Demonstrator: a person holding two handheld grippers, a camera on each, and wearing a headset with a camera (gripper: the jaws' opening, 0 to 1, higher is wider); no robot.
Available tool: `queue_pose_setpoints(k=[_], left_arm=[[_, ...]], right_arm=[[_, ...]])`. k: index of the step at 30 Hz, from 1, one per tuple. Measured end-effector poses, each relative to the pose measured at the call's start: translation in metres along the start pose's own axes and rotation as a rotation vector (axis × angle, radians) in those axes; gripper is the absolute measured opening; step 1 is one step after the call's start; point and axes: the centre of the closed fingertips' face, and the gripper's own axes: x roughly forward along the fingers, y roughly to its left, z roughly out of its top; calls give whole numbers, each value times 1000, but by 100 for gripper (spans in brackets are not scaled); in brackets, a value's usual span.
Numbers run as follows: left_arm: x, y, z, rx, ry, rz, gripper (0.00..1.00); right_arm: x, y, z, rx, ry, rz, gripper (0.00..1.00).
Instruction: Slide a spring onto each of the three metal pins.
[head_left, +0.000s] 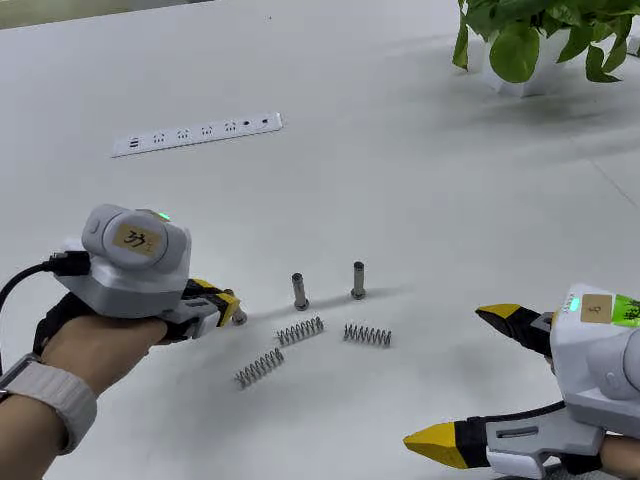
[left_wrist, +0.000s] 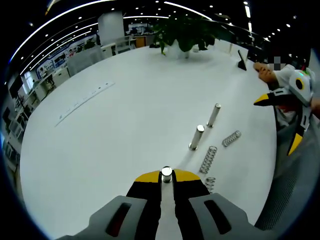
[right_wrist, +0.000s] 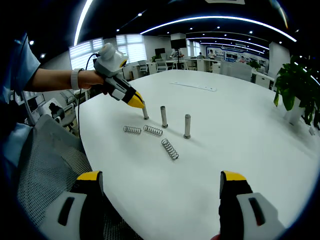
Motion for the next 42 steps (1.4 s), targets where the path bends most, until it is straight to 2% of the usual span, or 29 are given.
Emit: queue_pose_setpoints(k=[18, 26, 35, 42], left_arm=[[0, 1, 1, 11, -12, -14, 8], [0, -3, 3, 12, -21, -21, 10], [0, -2, 4, 18, -36, -21, 26], [-2, -2, 3, 2, -63, -39, 48]], right_arm=[[0, 0, -1, -2, 1, 2, 98], [0, 0, -2, -3, 4, 2, 98], [0, 0, -3, -4, 7, 1, 98], [1, 0, -3, -5, 8, 2, 98]])
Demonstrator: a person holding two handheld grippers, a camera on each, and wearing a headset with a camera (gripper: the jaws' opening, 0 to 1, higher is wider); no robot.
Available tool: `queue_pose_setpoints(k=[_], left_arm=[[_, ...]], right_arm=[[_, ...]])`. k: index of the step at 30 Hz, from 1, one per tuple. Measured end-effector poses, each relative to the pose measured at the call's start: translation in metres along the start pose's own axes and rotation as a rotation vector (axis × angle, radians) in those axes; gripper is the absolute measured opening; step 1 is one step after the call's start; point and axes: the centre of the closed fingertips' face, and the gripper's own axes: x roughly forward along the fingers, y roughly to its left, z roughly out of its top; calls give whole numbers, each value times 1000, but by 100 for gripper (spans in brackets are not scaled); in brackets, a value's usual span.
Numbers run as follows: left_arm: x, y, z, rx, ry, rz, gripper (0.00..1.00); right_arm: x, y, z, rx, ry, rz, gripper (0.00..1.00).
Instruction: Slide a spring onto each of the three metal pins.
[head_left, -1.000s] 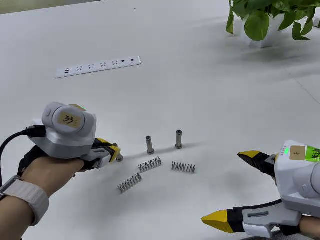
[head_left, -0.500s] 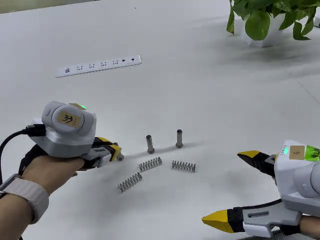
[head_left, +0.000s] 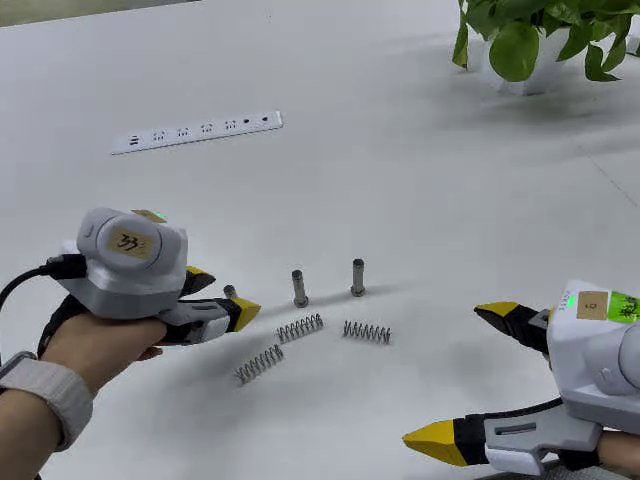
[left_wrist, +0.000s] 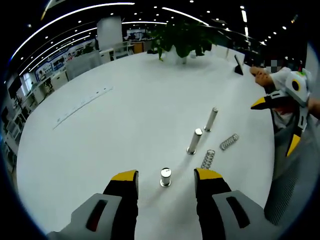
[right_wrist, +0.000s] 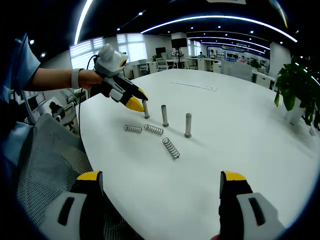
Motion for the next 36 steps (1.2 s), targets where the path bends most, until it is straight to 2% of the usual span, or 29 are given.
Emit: queue_pose_setpoints(k=[3, 4, 9, 11, 14, 15, 17, 18, 20, 21, 22, 27, 36], left_arm=[[-1, 1, -1, 47, -12, 2, 65], [-1, 1, -1, 51, -16, 0, 68], [-4, 0, 2, 1, -62, -13, 71], [-5, -1, 4, -2, -83, -12, 74], [-9, 1, 6, -3, -119, 4, 80], [-11, 5, 6, -10, -133, 15, 79], [-14, 7, 8, -61, -169, 13, 77], [-15, 6, 7, -87, -168, 8, 80], [-17, 10, 4, -66, -168, 19, 85], [-18, 11, 3, -48, -170, 21, 83], [-20, 6, 3, -41, -175, 14, 82], [-23, 2, 3, -57, -195, -5, 83], [-23, -6, 4, -36, -208, -36, 96]], right_arm=[[0, 0, 0, -1, 0, 1, 98], [0, 0, 0, -1, 0, 1, 98], [1, 0, 0, -3, 2, 2, 98], [1, 1, -1, -4, 3, 2, 98], [0, 1, -1, -6, 4, 1, 98], [1, 1, -1, -7, 5, 1, 98], [1, 2, -1, -8, 7, 2, 98], [1, 2, -1, -9, 9, 2, 99], [1, 2, -2, -10, 11, 3, 99], [1, 3, -2, -11, 12, 4, 99], [1, 3, -2, -12, 14, 5, 99], [2, 5, -3, -17, 22, 9, 99], [2, 6, -3, -24, 26, 10, 99]])
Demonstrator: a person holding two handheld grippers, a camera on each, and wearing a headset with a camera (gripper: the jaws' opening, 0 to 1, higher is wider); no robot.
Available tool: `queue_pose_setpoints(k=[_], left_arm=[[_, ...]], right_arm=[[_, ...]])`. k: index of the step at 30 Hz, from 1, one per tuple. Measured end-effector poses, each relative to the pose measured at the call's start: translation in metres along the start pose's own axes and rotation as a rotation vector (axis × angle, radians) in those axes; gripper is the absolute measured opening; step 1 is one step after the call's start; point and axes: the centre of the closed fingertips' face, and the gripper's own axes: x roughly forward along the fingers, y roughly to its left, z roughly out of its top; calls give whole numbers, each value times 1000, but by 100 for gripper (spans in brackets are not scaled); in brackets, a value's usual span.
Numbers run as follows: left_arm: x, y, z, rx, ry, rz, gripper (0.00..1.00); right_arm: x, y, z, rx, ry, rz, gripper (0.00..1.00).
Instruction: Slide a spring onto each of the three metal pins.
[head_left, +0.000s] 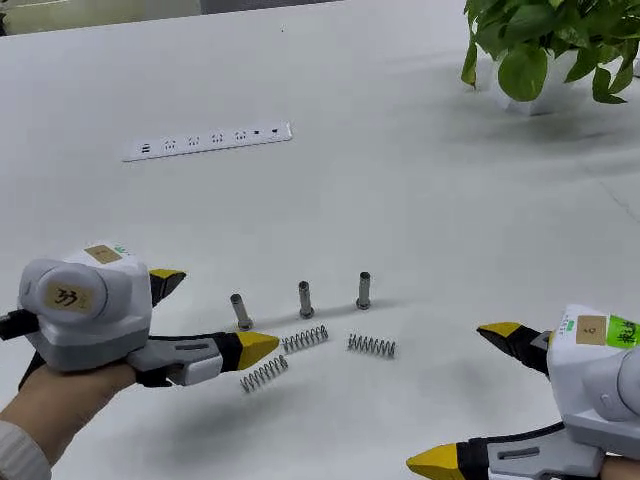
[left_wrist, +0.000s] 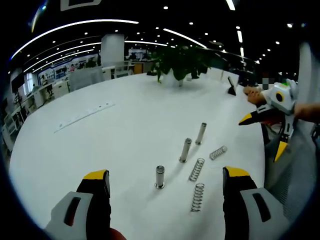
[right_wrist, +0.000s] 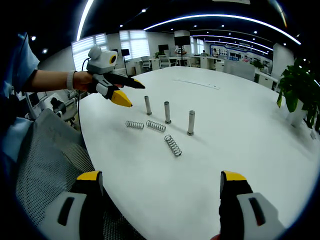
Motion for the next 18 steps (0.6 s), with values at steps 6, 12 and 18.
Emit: queue_pose_setpoints(k=[6, 12, 18], left_arm=[[-4, -4, -6, 9, 17, -27, 100], [-9, -9, -15, 30, 40, -47, 100], [-12, -22, -31, 49, 82, -72, 100]], right_arm=[[1, 1, 1, -2, -2, 4, 99], [-1, -3, 4, 3, -16, -10, 99], [-2, -5, 6, 3, -27, -22, 99]])
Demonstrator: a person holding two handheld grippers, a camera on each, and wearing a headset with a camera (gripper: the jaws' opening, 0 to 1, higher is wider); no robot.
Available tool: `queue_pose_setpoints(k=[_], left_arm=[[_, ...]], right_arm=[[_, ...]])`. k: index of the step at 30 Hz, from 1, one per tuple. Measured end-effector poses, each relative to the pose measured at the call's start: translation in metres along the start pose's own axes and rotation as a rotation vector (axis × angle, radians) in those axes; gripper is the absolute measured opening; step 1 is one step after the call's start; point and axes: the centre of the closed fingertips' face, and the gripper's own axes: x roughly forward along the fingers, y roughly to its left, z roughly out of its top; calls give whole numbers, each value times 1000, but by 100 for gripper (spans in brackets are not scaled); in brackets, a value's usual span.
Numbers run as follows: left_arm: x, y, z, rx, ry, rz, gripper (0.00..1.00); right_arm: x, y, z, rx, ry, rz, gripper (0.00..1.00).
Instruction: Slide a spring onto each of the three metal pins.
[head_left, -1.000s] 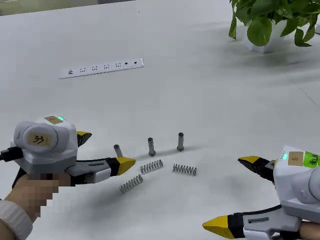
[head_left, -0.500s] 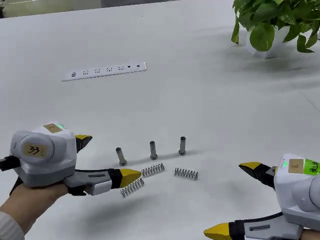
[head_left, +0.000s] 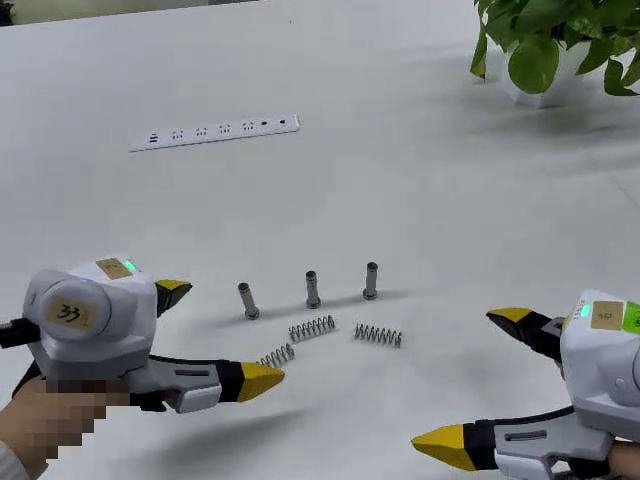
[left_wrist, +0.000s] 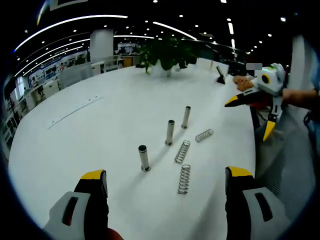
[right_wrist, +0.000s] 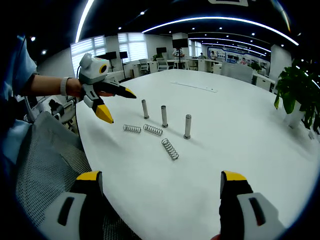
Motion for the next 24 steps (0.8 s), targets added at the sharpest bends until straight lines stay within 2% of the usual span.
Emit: queue_pose_setpoints(k=[3, 6, 13, 17, 22, 24], left_arm=[[-1, -8, -3, -7, 5, -11, 100], [-1, -15, -9, -10, 18, -14, 93], [1, -28, -24, 2, 58, -32, 85], [3, -28, -29, -8, 68, -35, 82], [3, -32, -28, -15, 82, -42, 72], [4, -29, -30, -13, 92, -39, 66]], right_arm=[[0, -2, 0, 3, -2, -6, 99], [-1, -4, 0, 6, -6, -13, 99], [0, -5, -2, 1, -2, -14, 99], [0, -6, -3, 1, 0, -11, 99], [0, -5, -3, 2, 1, -6, 99], [0, -4, -4, -1, 4, -6, 99]])
